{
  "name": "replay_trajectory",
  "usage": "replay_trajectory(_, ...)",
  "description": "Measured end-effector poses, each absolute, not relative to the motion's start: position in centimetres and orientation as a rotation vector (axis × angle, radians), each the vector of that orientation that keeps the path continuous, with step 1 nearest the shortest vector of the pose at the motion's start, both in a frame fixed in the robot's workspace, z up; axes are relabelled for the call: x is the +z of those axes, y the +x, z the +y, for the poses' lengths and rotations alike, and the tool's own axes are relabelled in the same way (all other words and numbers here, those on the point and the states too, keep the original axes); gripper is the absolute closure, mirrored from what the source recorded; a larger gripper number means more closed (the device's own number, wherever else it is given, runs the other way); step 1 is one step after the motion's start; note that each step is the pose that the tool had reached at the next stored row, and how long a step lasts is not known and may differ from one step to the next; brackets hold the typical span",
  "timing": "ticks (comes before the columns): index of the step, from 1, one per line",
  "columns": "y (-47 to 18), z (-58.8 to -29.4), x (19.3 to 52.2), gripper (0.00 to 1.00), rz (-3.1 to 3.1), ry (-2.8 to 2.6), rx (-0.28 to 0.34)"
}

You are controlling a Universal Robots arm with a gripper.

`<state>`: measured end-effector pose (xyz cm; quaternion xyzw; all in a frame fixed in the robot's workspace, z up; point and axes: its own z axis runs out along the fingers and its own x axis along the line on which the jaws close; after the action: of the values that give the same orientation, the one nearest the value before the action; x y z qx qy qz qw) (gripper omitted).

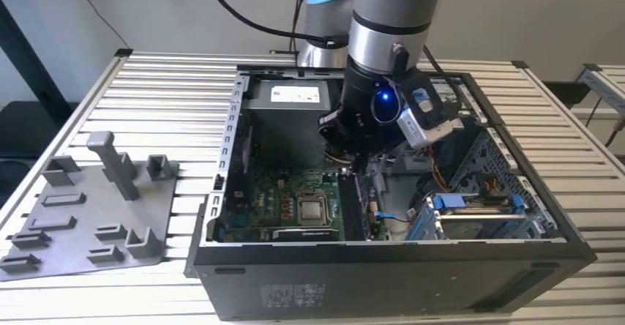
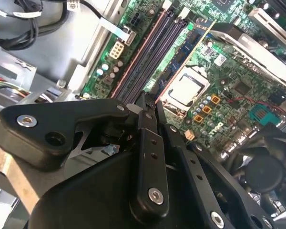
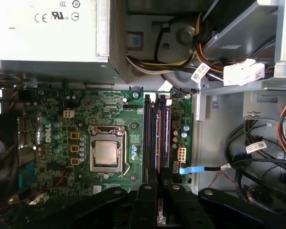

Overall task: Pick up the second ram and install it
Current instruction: 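Insert the second ram into the second slot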

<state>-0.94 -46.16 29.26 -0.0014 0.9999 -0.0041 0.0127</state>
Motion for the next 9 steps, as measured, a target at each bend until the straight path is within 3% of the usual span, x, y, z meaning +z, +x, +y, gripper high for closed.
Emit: replay_trajectory(9, -1.0, -45.9, 27.6, 0.86, 3.116, -0.004, -0.013)
